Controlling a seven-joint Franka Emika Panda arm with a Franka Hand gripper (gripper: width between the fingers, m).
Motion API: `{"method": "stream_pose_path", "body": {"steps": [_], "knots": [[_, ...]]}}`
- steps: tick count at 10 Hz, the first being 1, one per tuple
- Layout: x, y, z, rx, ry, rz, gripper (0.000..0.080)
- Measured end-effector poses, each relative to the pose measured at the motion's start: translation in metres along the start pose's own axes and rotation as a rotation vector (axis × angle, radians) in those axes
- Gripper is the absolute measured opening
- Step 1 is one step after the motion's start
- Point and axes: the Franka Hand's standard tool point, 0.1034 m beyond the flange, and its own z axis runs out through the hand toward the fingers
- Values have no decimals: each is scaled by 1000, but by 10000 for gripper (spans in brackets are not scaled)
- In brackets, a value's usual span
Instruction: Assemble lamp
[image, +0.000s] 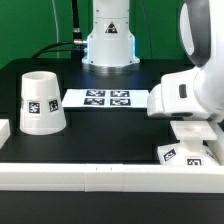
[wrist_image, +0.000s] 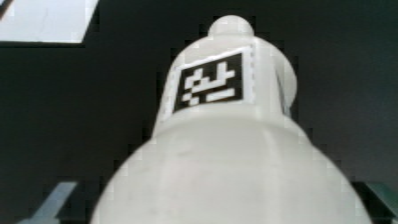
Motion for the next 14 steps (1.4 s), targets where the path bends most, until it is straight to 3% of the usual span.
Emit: {"method": "stream_pose_path", "body": {"steps": [1,3,4,6,8,9,10,12,14], "knots": [[-11,2,-21,-5,25,-13,571],[-29,7,-49,1,38,-45,573],[-28,7,-58,5,72,-53,573],[-23,6,-53,6,92,-53,573],[-10,4,-63,13,245,-51,573],[-15,5,-61,12,281,-48,573],[-10,7,-67,11,375,-65,573],[-28,15,-89,-10,468,-104,573],[-36,22,-117,-12,600,-116,573]]}}
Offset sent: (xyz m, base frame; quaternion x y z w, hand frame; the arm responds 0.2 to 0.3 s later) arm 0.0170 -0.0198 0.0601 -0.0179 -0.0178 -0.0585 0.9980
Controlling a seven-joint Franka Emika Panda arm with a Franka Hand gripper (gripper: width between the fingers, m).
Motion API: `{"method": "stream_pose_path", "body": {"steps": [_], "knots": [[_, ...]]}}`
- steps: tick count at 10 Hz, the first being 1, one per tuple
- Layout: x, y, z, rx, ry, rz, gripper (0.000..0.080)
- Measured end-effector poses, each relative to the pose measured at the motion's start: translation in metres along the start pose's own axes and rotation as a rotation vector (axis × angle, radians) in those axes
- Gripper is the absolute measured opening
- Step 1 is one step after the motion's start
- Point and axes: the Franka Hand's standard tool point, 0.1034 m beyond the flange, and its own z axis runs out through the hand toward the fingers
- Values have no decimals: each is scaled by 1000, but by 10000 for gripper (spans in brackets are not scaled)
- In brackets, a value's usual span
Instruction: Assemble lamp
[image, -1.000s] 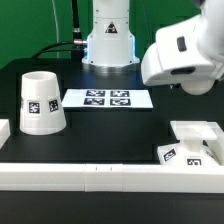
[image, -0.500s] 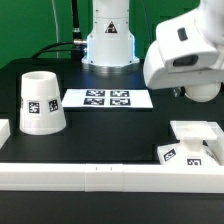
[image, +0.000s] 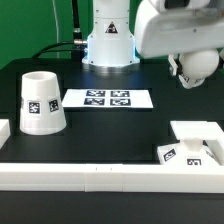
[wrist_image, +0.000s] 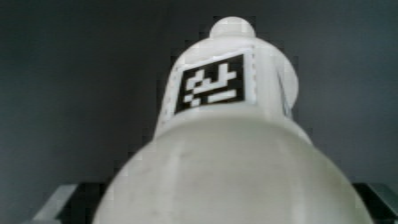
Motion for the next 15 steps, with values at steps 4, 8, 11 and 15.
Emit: {"method": "stream_pose_path", "body": {"steps": [4,8,11,15], "knots": [[8,8,-8,-22,279,11,573],[21,15,-2,-76,594,-32,573],[25,14,-12,-85,713,-40,573],[23,21,-16,-118,698,-105,573]]}}
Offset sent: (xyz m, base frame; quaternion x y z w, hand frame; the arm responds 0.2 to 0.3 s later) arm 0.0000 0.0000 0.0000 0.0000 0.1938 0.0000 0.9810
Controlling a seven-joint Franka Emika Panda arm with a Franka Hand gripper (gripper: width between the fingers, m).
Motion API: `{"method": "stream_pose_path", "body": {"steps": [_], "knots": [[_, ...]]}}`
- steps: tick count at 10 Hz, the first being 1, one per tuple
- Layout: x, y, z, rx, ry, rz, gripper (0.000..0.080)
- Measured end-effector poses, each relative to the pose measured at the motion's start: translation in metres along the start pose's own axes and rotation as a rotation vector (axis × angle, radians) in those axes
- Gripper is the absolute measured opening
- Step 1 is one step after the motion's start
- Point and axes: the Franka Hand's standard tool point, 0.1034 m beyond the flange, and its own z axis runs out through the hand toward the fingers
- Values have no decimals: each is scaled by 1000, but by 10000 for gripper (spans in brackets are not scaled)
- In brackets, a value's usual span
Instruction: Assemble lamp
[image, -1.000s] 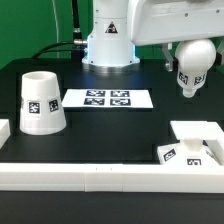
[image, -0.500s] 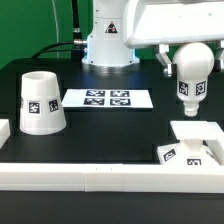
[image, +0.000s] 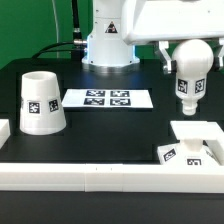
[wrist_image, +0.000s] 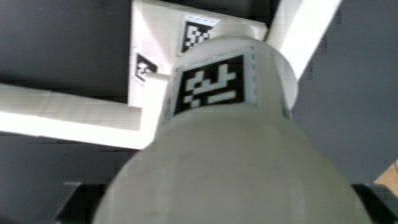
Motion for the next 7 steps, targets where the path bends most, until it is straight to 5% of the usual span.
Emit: {"method": "stream_pose_path", "body": {"steps": [3,7], "knots": [[14,20,-10,-19,-5,-66,573],[16,16,-10,-12,-13,-61,573]]}}
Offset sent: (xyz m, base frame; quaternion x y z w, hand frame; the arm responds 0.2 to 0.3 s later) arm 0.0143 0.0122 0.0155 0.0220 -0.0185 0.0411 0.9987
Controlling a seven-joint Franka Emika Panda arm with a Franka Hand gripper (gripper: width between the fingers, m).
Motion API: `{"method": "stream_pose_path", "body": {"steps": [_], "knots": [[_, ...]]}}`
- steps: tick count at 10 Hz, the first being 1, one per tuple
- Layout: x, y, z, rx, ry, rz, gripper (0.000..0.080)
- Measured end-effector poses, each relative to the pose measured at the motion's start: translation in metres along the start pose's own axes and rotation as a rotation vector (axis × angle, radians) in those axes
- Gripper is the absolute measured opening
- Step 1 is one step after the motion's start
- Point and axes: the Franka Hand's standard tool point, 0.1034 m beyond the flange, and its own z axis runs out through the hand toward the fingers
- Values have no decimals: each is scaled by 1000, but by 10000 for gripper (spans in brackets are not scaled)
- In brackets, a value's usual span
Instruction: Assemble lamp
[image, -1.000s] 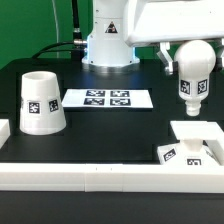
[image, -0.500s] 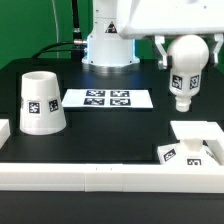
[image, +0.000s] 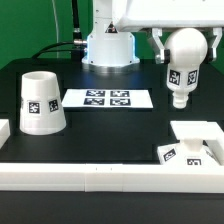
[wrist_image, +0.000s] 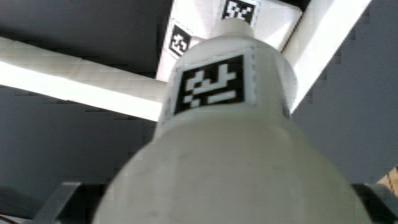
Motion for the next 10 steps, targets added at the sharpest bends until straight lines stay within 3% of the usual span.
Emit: {"method": "stream_pose_path", "body": {"steps": [2,4,10], "knots": [[25,13,6,-4,2,-25,573],[42,13,12,-2,10,-24,573],[40,8,17,1,10,-34,573]]}}
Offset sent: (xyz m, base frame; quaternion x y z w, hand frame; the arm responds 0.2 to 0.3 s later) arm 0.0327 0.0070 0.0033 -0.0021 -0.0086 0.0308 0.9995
